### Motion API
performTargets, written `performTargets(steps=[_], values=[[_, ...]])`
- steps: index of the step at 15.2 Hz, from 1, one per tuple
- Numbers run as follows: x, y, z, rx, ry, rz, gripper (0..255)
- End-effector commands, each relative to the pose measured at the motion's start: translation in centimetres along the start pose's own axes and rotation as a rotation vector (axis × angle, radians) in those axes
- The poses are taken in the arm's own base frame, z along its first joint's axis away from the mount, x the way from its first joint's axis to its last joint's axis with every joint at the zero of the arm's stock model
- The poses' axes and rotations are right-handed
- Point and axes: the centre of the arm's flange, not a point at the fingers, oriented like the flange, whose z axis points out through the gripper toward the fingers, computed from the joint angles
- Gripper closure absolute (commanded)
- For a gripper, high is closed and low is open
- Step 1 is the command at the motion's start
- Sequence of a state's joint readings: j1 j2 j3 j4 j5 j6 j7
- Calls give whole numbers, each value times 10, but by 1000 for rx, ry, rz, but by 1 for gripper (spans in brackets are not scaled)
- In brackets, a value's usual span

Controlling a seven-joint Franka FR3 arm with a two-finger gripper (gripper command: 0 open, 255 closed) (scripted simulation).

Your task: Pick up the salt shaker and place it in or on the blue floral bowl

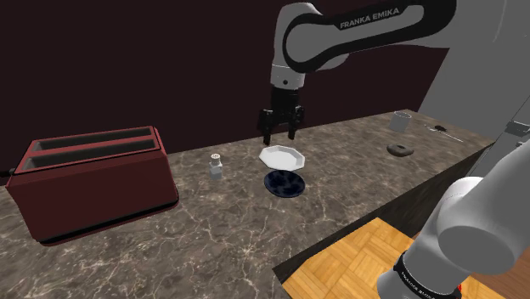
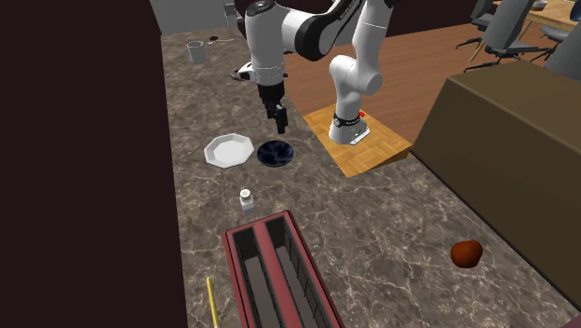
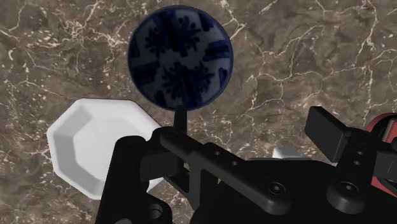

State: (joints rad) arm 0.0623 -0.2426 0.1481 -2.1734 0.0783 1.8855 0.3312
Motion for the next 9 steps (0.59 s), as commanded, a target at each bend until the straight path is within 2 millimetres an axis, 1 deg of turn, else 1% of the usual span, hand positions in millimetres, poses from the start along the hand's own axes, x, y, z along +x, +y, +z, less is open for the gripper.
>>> performTargets(steps=[1,9], values=[[22,-16,10,-1,5,4,0],[97,-79,44,-7,25,17,0]])
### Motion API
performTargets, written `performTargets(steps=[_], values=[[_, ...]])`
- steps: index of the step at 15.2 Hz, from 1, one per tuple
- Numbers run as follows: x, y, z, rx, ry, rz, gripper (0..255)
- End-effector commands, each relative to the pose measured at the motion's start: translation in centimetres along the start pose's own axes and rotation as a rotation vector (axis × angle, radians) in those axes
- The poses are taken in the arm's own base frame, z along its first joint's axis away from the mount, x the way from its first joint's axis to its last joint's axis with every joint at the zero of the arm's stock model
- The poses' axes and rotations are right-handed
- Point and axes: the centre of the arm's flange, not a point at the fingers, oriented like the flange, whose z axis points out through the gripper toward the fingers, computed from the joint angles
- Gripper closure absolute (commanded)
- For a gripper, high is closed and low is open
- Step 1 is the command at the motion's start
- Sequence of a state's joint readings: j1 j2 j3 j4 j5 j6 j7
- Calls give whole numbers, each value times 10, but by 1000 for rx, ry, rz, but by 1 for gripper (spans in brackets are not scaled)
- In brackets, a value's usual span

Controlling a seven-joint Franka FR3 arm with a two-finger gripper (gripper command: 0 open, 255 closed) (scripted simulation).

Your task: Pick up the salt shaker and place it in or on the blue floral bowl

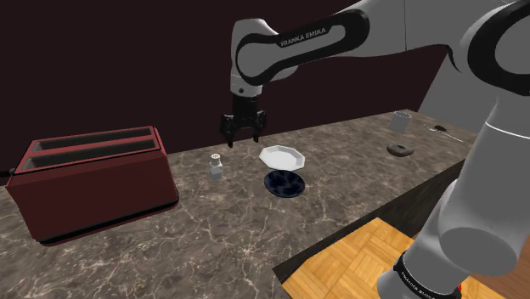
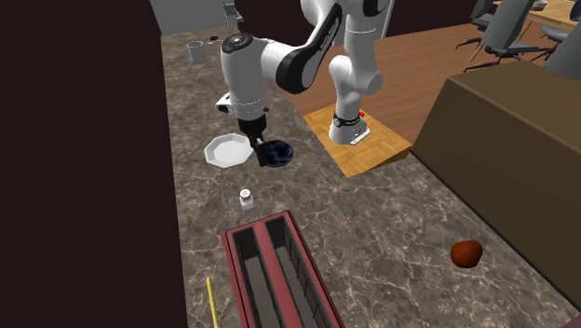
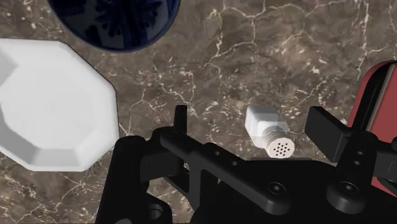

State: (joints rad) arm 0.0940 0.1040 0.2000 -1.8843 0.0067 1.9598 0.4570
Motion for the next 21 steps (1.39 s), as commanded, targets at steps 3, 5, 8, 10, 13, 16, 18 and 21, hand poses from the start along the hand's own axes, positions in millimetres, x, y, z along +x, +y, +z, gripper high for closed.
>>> performTargets(steps=[3,5,8,10,13,16,18,21], values=[[36,-32,22,-3,10,7,0],[55,-48,31,-4,15,10,0],[77,-67,41,-6,21,14,0],[77,-67,51,-6,21,14,0],[78,-67,67,-6,21,14,0],[78,-66,81,-6,21,14,0],[78,-66,81,-6,21,14,0],[78,-66,81,-6,21,14,0]])
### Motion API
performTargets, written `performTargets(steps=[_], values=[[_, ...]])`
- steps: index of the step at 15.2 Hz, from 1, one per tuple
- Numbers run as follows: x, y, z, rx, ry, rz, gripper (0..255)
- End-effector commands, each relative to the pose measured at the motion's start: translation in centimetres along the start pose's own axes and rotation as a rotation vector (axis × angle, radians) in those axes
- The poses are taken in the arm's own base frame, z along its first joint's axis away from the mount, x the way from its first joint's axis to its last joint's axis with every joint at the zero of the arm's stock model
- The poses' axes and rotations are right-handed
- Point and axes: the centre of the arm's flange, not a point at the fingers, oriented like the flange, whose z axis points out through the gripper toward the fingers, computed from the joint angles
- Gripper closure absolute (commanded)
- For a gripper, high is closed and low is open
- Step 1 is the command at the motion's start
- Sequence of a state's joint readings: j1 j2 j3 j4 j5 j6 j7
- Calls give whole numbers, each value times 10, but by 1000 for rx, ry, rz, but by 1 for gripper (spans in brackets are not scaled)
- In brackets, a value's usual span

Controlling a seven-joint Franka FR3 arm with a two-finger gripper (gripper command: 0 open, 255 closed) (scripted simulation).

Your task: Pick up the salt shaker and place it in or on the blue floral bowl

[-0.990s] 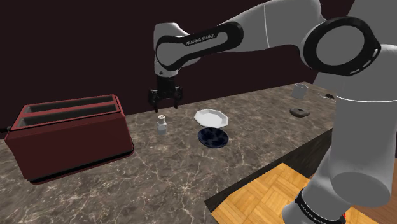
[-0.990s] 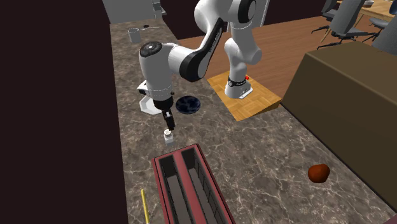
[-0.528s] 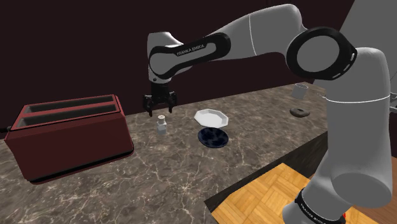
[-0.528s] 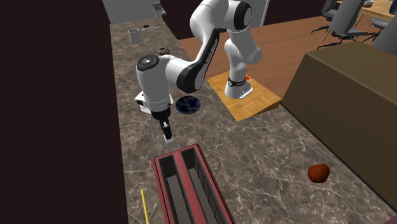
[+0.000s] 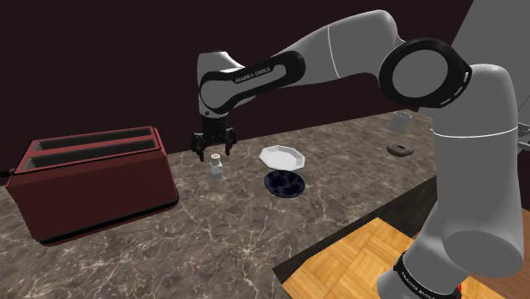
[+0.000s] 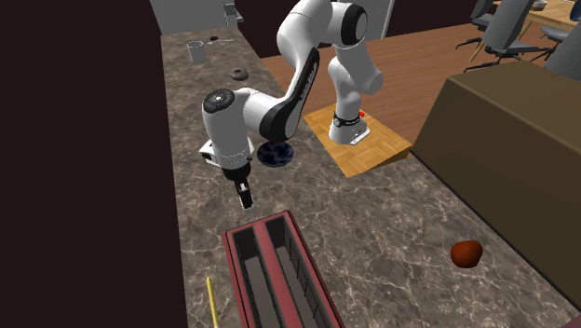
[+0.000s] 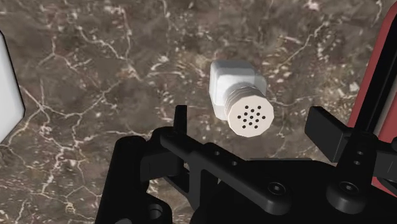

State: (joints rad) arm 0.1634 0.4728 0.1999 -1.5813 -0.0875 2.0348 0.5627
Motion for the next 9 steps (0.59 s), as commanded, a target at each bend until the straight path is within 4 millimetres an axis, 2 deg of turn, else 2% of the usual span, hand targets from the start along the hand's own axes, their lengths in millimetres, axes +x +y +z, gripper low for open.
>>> performTargets(steps=[1,2,3,9], values=[[0,0,0,0,0,0,0],[0,0,0,0,0,0,0],[0,0,0,0,0,0,255],[0,0,0,0,0,0,255]])
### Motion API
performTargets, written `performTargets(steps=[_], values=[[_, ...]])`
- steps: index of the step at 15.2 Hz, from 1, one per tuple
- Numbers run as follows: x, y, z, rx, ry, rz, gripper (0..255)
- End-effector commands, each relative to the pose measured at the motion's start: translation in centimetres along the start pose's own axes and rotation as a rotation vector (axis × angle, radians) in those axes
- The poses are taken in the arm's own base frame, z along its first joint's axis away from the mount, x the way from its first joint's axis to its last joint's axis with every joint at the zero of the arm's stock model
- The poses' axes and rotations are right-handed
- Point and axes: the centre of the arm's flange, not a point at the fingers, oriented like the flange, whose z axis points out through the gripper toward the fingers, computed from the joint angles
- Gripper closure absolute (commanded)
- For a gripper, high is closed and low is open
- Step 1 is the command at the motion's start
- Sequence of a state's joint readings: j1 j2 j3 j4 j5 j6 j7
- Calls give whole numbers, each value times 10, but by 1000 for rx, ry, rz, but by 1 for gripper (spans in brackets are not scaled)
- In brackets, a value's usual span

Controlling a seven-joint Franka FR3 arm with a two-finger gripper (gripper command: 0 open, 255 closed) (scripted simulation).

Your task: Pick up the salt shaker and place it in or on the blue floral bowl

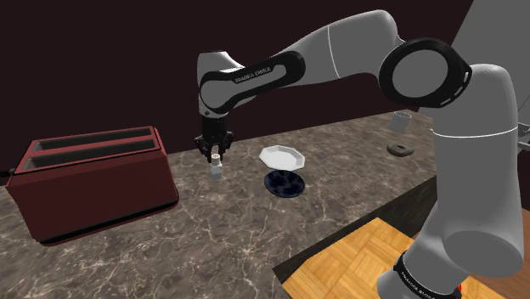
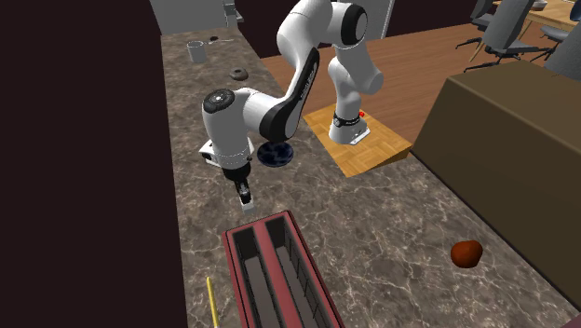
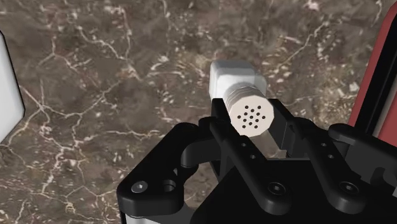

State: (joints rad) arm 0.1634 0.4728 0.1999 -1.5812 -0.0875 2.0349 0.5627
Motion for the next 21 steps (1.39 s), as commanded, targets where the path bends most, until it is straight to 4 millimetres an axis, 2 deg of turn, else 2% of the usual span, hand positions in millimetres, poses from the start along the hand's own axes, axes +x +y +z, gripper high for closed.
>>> performTargets(steps=[1,3,21], values=[[0,0,0,0,0,0,255],[0,0,0,0,0,0,255],[-1,-1,-95,0,0,0,255]])
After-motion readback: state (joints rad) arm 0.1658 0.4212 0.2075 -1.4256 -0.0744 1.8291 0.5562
